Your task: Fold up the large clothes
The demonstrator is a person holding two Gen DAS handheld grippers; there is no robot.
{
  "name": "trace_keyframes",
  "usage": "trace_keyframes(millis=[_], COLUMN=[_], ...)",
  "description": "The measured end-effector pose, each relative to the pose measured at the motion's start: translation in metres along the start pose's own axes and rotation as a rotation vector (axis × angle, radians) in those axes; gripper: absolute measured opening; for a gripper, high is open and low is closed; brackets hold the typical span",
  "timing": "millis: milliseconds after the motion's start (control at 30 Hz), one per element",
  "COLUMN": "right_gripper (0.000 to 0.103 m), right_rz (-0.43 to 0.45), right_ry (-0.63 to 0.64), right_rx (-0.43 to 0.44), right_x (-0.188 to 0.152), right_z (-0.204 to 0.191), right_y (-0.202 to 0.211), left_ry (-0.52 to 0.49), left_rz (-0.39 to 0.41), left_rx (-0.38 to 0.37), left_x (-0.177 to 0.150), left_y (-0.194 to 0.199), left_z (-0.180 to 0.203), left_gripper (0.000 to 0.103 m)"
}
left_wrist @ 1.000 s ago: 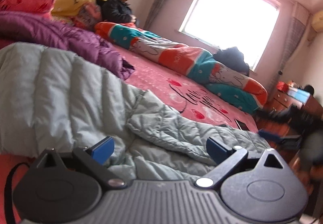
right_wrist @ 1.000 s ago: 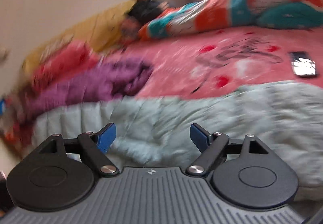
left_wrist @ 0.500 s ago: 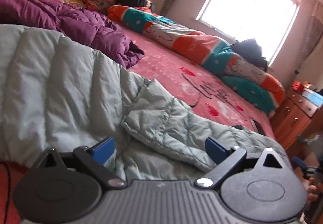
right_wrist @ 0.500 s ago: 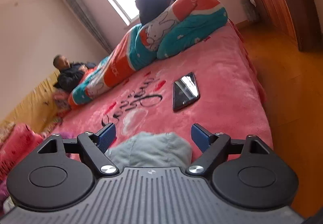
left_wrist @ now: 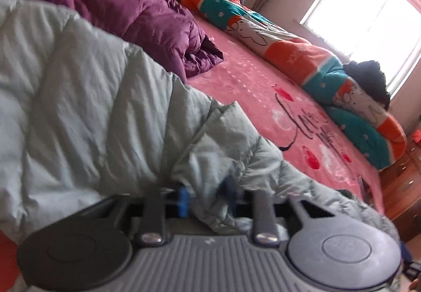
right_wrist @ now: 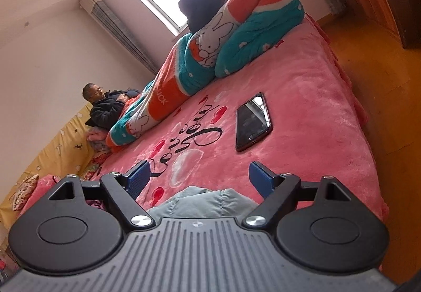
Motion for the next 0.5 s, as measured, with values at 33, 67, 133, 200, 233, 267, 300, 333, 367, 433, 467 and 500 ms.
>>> trace_keyframes(millis=[33, 67, 133, 200, 233, 267, 300, 333, 367, 433, 467, 500], right_gripper=[0.103, 0.103, 0.103, 0.103, 0.103, 0.103, 0.103, 0.103, 0.103, 0.103, 0.103, 0.103], right_rz=[0.003, 0.005, 0.014, 0.021, 0.021, 0.022, 0.024, 0.028, 0.030, 0.034, 0.033, 0.031], right_ry=[-0.005, -0.012, -0.016, -0.014, -0.021, -0.029, -0.035, -0.038, -0.041, -0.045, -0.040, -0.031], right_rx=[-0.007, -0.010, -0.022, -0.032, -0.033, -0.036, -0.041, -0.048, -0.050, -0.041, -0.035, -0.029], right_x=[-0.001, 0.001, 0.002, 0.002, 0.002, 0.002, 0.002, 0.001, 0.001, -0.002, -0.003, -0.004], right_z=[0.002, 0.004, 0.005, 0.006, 0.007, 0.008, 0.009, 0.009, 0.009, 0.006, 0.003, -0.001], right_y=[0.001, 0.001, 0.002, 0.003, 0.004, 0.005, 0.006, 0.008, 0.009, 0.011, 0.012, 0.012], left_ry=[-0.014, -0.024, -0.037, -0.054, -0.064, -0.079, -0.106, -0.139, -0.173, -0.229, -0.249, -0.259], left_rz=[0.021, 0.051, 0.108, 0.141, 0.149, 0.153, 0.149, 0.144, 0.136, 0.103, 0.088, 0.080], left_rx=[0.008, 0.012, 0.026, 0.051, 0.063, 0.077, 0.087, 0.097, 0.110, 0.140, 0.159, 0.175], left_x=[0.002, 0.004, 0.012, 0.018, 0.020, 0.021, 0.021, 0.020, 0.018, 0.011, 0.008, 0.005], left_y=[0.005, 0.013, 0.028, 0.041, 0.046, 0.050, 0.052, 0.052, 0.050, 0.045, 0.044, 0.045], left_z=[0.001, 0.001, 0.001, -0.002, -0.004, -0.007, -0.008, -0.008, -0.008, -0.006, -0.008, -0.009], left_gripper=[0.008, 0.006, 0.006, 0.005, 0.005, 0.005, 0.005, 0.005, 0.005, 0.006, 0.008, 0.008])
Point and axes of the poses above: each gripper's, at about its wrist camera, not at the fingertips, and y roughly against the way its jaws point, z to its right, x to its top, the point moved 5 cm from there along -y, roughly the way its jaws point, and after that the axes turned 3 degrees about z, right-handed, at the moved point
